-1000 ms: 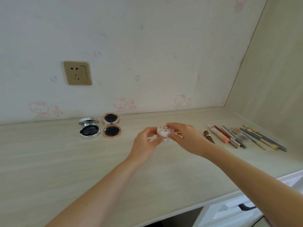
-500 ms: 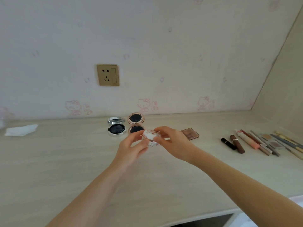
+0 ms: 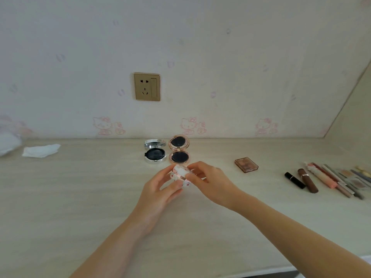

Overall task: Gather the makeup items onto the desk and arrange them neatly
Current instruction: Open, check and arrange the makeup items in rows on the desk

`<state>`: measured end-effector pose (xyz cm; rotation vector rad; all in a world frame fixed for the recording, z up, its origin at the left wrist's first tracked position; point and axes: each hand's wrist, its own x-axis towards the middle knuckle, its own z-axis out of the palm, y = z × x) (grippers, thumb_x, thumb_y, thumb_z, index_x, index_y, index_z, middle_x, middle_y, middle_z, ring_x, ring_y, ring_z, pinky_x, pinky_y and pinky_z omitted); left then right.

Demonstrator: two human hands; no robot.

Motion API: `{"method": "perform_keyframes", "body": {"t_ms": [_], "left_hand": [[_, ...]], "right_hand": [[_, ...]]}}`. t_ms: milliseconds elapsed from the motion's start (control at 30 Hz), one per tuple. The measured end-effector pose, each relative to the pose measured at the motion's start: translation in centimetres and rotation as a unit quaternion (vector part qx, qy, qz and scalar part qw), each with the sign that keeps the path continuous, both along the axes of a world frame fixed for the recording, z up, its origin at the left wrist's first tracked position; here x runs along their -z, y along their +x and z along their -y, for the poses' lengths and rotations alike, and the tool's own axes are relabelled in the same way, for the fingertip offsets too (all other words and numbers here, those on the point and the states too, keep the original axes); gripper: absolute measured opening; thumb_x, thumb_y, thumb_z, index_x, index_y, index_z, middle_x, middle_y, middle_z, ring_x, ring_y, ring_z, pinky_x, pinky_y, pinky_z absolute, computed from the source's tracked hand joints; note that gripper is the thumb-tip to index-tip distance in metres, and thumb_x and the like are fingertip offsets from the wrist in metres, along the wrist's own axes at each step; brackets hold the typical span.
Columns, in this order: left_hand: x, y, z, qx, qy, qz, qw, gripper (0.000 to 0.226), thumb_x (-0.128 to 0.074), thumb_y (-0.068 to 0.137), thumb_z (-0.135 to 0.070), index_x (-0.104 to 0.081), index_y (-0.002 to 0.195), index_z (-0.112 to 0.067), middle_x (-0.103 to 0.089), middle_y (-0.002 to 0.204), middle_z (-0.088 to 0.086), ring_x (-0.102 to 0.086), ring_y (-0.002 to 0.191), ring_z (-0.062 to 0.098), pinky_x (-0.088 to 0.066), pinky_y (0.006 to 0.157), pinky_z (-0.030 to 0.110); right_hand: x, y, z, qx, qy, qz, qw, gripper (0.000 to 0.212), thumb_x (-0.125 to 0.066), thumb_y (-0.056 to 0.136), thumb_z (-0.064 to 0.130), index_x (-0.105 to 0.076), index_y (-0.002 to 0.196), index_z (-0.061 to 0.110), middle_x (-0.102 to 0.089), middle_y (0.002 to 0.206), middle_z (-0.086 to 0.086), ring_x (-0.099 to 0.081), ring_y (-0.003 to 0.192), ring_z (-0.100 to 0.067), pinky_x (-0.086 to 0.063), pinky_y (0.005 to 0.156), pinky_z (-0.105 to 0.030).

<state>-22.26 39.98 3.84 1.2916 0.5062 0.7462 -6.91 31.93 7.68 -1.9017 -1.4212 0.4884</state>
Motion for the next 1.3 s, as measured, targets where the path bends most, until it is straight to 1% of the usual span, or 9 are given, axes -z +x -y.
{"method": "perform_keyframes", "body": {"t_ms": [167,333,500,633,767,933,1033,1133,1300], "left_hand": [[0.3,-0.3,-0.1,-0.009,-0.051,0.029,0.998,0.042,-0.069,0.081,-0.011,-0.064,0.122,-0.020,-0.061,0.126,0.012,-0.065,0.110,0.025,-0.050,0.097,0.043],[0.1,-0.6,0.2,-0.016,-0.067,0.035,0.997,0.046,-0.069,0.080,-0.012,-0.062,0.125,-0.019,-0.065,0.122,0.008,-0.067,0.105,0.026,-0.051,0.096,0.044],[-0.4,-0.8,0.4,-0.031,0.004,-0.022,0.999,0.047,-0.073,0.081,-0.006,-0.061,0.123,-0.025,-0.071,0.111,-0.004,-0.068,0.101,0.015,-0.051,0.094,0.037],[-0.5,-0.8,0.5,-0.062,0.059,-0.035,0.996,0.051,-0.077,0.075,-0.001,-0.064,0.118,-0.026,-0.072,0.108,-0.006,-0.068,0.099,0.008,-0.052,0.075,0.017],[-0.2,-0.6,0.7,-0.076,0.101,-0.031,0.991,0.053,-0.077,0.072,0.006,-0.065,0.116,-0.020,-0.069,0.111,-0.005,-0.065,0.103,0.009,-0.055,0.076,0.023],[-0.3,-0.7,1.0,-0.065,0.116,-0.012,0.991,0.054,-0.076,0.073,0.006,-0.063,0.120,-0.018,-0.067,0.117,-0.004,-0.063,0.110,0.011,-0.055,0.080,0.025],[-0.7,-0.9,0.9,-0.061,0.089,-0.007,0.994,0.046,-0.074,0.081,-0.005,-0.062,0.123,-0.021,-0.068,0.118,-0.006,-0.062,0.111,0.007,-0.053,0.081,0.022],[-0.8,-0.9,0.8,-0.043,0.011,0.020,0.999,0.040,-0.069,0.087,-0.016,-0.060,0.126,-0.022,-0.068,0.119,-0.003,-0.065,0.110,0.015,-0.051,0.092,0.037],[-1.2,-0.6,0.9,-0.004,-0.147,0.055,0.988,0.035,-0.057,0.093,-0.016,-0.059,0.128,-0.019,-0.068,0.117,0.013,-0.065,0.108,0.030,-0.053,0.092,0.040]], "right_hand": [[0.1,0.1,0.1,-0.026,-0.023,0.043,0.998,0.036,-0.047,0.096,0.043,-0.055,0.127,0.024,-0.064,0.115,0.009,-0.058,0.104,-0.003,-0.047,0.090,-0.020],[-0.2,0.3,0.3,-0.050,0.000,0.101,0.994,0.040,-0.047,0.096,0.043,-0.050,0.133,0.028,-0.053,0.129,0.012,-0.048,0.116,0.000,-0.045,0.097,-0.024],[-0.6,-0.2,0.5,-0.091,0.009,0.097,0.991,0.048,-0.061,0.087,0.031,-0.044,0.132,0.038,-0.052,0.126,0.018,-0.048,0.110,0.005,-0.038,0.087,-0.008],[-1.3,-0.8,0.3,-0.074,0.007,0.008,0.997,0.033,-0.056,0.090,0.036,-0.051,0.123,0.039,-0.057,0.119,0.021,-0.058,0.102,0.004,-0.044,0.081,-0.009],[-1.6,-1.4,0.1,-0.048,-0.009,-0.026,0.998,0.028,-0.057,0.090,0.045,-0.056,0.116,0.035,-0.061,0.112,0.021,-0.062,0.089,0.006,-0.045,0.070,-0.006],[-1.4,-1.5,0.0,-0.027,-0.005,-0.032,0.999,0.030,-0.064,0.086,0.042,-0.058,0.113,0.032,-0.063,0.108,0.019,-0.065,0.083,0.001,-0.051,0.073,-0.014],[-1.6,-1.4,0.2,-0.021,0.012,-0.020,1.000,0.036,-0.067,0.084,0.038,-0.056,0.118,0.035,-0.060,0.110,0.021,-0.064,0.089,0.002,-0.052,0.077,-0.013],[-1.6,-1.4,0.5,-0.014,0.027,-0.030,0.999,0.045,-0.071,0.081,0.036,-0.055,0.123,0.031,-0.060,0.114,0.018,-0.062,0.095,0.001,-0.054,0.083,-0.021],[-0.9,-2.2,0.5,-0.057,0.056,0.026,0.996,0.051,-0.072,0.080,0.037,-0.052,0.127,0.031,-0.057,0.118,0.014,-0.056,0.108,-0.003,-0.051,0.092,-0.026]]}}
